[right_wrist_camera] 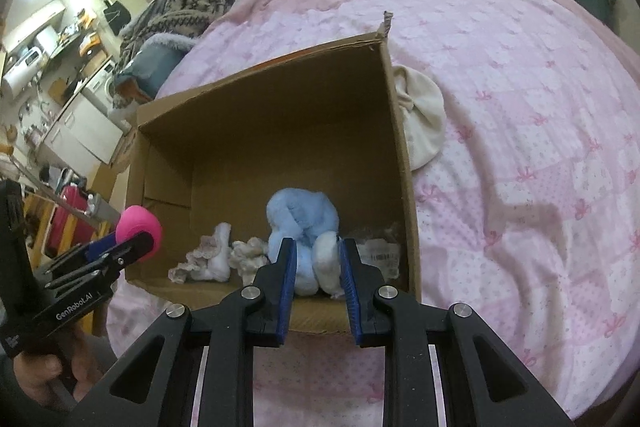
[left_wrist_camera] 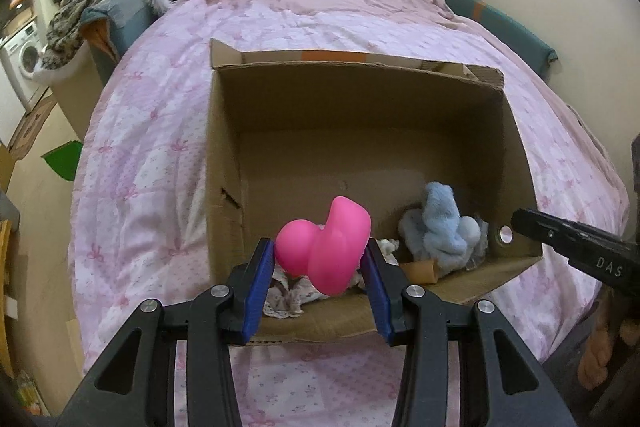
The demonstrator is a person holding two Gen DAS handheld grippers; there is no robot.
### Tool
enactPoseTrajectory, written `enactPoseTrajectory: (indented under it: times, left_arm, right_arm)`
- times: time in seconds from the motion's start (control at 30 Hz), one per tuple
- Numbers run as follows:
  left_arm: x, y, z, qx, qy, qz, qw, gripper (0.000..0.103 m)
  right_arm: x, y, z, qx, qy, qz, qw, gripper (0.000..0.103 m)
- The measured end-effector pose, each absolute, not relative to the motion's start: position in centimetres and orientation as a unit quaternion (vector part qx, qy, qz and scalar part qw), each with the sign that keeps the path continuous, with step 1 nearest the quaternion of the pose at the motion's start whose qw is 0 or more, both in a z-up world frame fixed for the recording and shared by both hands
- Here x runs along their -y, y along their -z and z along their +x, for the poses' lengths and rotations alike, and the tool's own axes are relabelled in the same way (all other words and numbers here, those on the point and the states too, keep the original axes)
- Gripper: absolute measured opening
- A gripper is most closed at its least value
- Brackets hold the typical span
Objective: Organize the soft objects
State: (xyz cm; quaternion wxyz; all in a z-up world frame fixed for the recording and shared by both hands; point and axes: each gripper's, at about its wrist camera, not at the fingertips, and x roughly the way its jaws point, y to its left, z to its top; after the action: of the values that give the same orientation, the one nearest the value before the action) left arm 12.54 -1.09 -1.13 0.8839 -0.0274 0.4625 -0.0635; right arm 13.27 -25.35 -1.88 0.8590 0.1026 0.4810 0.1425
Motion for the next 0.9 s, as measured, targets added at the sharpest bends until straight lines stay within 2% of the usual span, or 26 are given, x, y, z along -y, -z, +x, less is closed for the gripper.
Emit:
enactPoseTrajectory:
  times: [0.27,0.33,0.37,0.4,0.6,0.63,0.7,0.83,0.9]
  left_arm:
    - [1.1,1.5,12.4,-0.465,0.061,-0.025,0.883,0.04]
    - [1.0,1.5,12.4,-0.461,0.057,-0.025,0.885,0.04]
    - [1.0,1.5,12.4,-0.46,0.057,-0.025,0.886,0.04]
    - [0.9,1.6,12.4,-0.46,0.056,-0.024,0.886,0.04]
    - [0.7,1.9,12.4,-0.464,0.051,-0.026,0.884,0.041]
    - [0.7,1.9,12.4,-0.465,0.049,-0.025,0.884,0.043]
    - [0.8,1.8,12.3,-0.465,0.033,-0.012,0.885,0.063]
    - [0.5,0.8,11.9,-0.446,0.032,-0.02,0.894,0.07]
    - [0.2,0.2,11.6,-0.438,0.024,-0.022,0.898,0.07]
  right_arm:
    - [25.3,1.7,13.1,-0.478,-0.149,0.11,0.859,0.028]
    - [25.2,1.7,13.1,-0.478,-0.148,0.107,0.859,0.039]
    - [25.2,1.7,13.1,-0.478,-0.15,0.109,0.859,0.057]
    - [25.2,1.6,13.0,-0.475,-0.151,0.112,0.86,0.066]
    - [25.2,1.4,12.9,-0.473,-0.155,0.116,0.859,0.066]
    - [25.3,1.5,12.9,-0.475,-0.156,0.116,0.858,0.066]
    - [25.2,1.5,12.9,-0.477,-0.155,0.115,0.858,0.067]
    - [25.1,1.4,13.0,-0.478,-0.152,0.114,0.858,0.07]
    - [25.0,1.2,12.9,-0.475,-0.147,0.113,0.86,0.077]
